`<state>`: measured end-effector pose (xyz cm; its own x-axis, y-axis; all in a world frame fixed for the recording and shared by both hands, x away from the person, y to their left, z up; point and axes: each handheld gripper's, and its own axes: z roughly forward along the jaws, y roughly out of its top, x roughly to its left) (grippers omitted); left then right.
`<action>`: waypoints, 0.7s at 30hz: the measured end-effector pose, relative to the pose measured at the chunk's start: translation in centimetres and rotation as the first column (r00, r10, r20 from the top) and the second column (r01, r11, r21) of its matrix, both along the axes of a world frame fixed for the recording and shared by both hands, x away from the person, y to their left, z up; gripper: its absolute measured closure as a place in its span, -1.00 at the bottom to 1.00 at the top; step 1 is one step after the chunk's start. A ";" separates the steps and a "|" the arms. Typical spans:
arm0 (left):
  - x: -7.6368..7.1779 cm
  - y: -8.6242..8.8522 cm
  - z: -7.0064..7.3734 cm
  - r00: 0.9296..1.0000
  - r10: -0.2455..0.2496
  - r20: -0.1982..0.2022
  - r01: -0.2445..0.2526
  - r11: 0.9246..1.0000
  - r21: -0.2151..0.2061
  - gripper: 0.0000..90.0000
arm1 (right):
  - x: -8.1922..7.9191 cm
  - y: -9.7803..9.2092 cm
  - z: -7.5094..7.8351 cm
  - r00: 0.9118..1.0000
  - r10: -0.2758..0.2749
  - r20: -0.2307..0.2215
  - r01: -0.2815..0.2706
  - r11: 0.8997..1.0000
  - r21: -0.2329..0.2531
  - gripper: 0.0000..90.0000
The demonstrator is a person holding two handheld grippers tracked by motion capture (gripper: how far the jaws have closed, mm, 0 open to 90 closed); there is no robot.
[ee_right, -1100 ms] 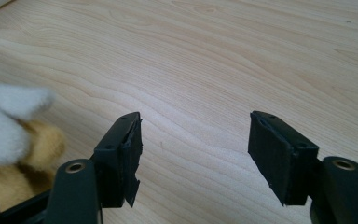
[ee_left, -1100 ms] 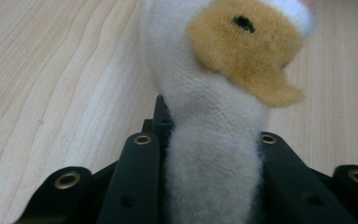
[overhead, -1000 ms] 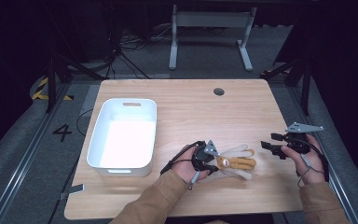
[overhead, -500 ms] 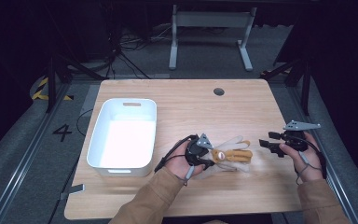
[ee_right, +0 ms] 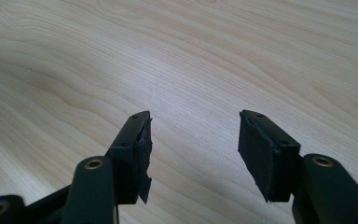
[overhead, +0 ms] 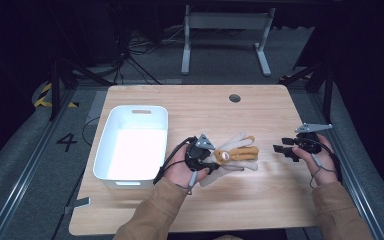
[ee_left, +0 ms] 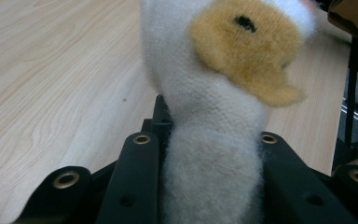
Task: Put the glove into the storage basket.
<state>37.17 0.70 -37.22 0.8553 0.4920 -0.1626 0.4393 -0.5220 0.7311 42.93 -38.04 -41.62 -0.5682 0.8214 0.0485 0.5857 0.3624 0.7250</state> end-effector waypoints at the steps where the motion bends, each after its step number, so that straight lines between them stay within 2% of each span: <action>1: 0.0 0.1 0.1 1.000 0.007 -0.001 -0.007 1.000 -0.004 0.63 | 0.1 0.1 0.0 1.000 -0.004 -0.002 0.004 1.000 0.002 0.00; 4: 0.1 0.3 0.2 1.000 0.022 -0.003 -0.022 1.000 -0.006 0.63 | 0.3 0.3 -0.1 1.000 0.002 -0.001 -0.002 1.000 -0.002 0.00; 12: 0.7 1.1 0.7 0.996 0.083 -0.026 -0.083 0.997 -0.003 0.63 | 0.4 0.6 -0.4 0.999 -0.004 -0.038 0.003 1.000 -0.016 0.07; 14: 1.0 1.4 1.2 0.991 0.128 -0.031 -0.128 0.992 0.008 0.63 | 0.4 0.5 -0.4 0.999 -0.013 -0.049 0.012 1.000 -0.019 0.09; 15: 1.0 1.4 1.2 0.991 0.128 -0.031 -0.128 0.992 0.008 0.63 | 0.4 0.5 -0.4 0.999 -0.013 -0.049 0.012 1.000 -0.019 0.09; 20: 1.5 2.1 2.0 0.982 0.188 -0.033 -0.187 0.982 0.029 0.63 | 0.7 0.2 -0.5 0.997 -0.025 -0.077 0.025 1.000 -0.010 0.15; 21: 1.6 2.2 2.0 0.979 0.199 -0.031 -0.198 0.980 0.031 0.63 | 1.4 0.6 -0.9 0.996 -0.019 -0.093 0.018 1.000 -0.009 0.16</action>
<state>38.78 2.94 -35.17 0.7341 0.6564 -0.1738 0.5606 -0.4415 0.7006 44.32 -37.40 -42.49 -0.5461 0.8325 0.0935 0.6571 0.3564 0.6643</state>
